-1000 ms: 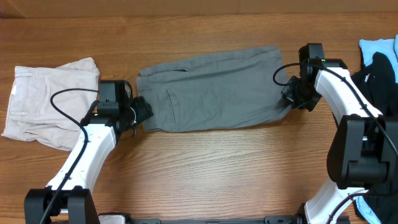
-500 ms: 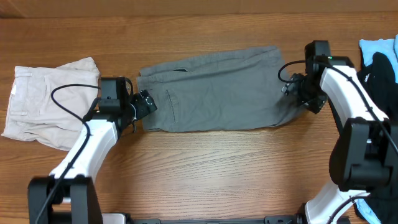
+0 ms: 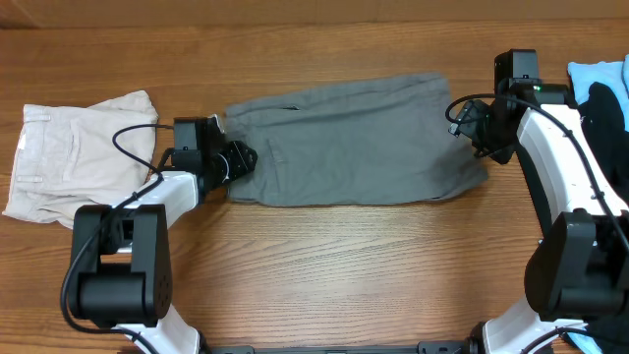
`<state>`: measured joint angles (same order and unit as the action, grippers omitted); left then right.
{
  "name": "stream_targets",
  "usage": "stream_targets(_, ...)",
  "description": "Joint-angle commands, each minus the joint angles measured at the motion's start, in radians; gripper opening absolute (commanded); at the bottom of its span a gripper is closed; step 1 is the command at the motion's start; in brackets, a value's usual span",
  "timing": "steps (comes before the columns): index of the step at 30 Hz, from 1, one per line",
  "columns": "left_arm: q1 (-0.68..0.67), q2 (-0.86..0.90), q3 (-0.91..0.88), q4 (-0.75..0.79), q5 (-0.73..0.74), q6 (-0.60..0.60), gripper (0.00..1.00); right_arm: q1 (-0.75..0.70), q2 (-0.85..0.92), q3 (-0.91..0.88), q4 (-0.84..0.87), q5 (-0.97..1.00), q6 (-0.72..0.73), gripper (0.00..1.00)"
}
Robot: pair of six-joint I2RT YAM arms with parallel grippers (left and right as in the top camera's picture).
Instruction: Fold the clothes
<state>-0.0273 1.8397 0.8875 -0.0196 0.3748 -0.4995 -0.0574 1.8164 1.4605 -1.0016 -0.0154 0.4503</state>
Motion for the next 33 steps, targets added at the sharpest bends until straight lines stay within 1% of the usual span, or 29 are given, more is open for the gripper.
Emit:
stream_targets(1,-0.035,0.062,-0.003,-0.009,0.053,0.006,0.04,-0.002,-0.027,0.026,0.016,-0.154,-0.153,0.68)
stream_targets(3,-0.039,0.059,-0.002,-0.01,0.083,0.006,0.04,-0.001,-0.027,0.026,0.016,-0.201,-0.197,0.61)
stream_targets(4,-0.038,0.054,-0.002,-0.011,0.106,0.006,0.04,0.002,-0.027,0.026,0.015,-0.222,-0.22,0.53)
stream_targets(7,-0.028,0.015,0.003,-0.059,0.117,0.006,0.04,0.017,-0.026,0.026,0.011,-0.261,-0.27,0.36)
stream_targets(9,-0.016,-0.039,0.019,-0.143,0.097,0.006,0.04,0.045,-0.026,0.026,0.002,-0.291,-0.317,0.27)
stream_targets(11,-0.005,-0.09,0.044,-0.226,0.073,0.006,0.04,0.08,-0.025,0.025,-0.005,-0.301,-0.337,0.23)
stream_targets(14,0.002,-0.177,0.114,-0.395,0.024,0.015,0.04,0.154,-0.023,0.013,0.003,-0.301,-0.373,0.21)
stream_targets(18,0.002,-0.27,0.225,-0.557,-0.042,0.06,0.04,0.237,-0.019,-0.044,0.059,-0.301,-0.373,0.16)
stream_targets(21,0.002,-0.308,0.29,-0.614,-0.072,0.063,0.04,0.29,-0.019,-0.1,0.106,-0.315,-0.372,0.16)
stream_targets(26,0.001,-0.32,0.395,-0.694,-0.034,0.061,0.04,0.389,-0.019,-0.204,0.229,-0.354,-0.356,0.16)
stream_targets(30,0.001,-0.32,0.458,-0.76,-0.004,0.059,0.04,0.475,-0.014,-0.292,0.388,-0.417,-0.309,0.16)
stream_targets(33,0.001,-0.321,0.475,-0.792,-0.005,0.059,0.04,0.534,-0.012,-0.336,0.495,-0.423,-0.233,0.16)
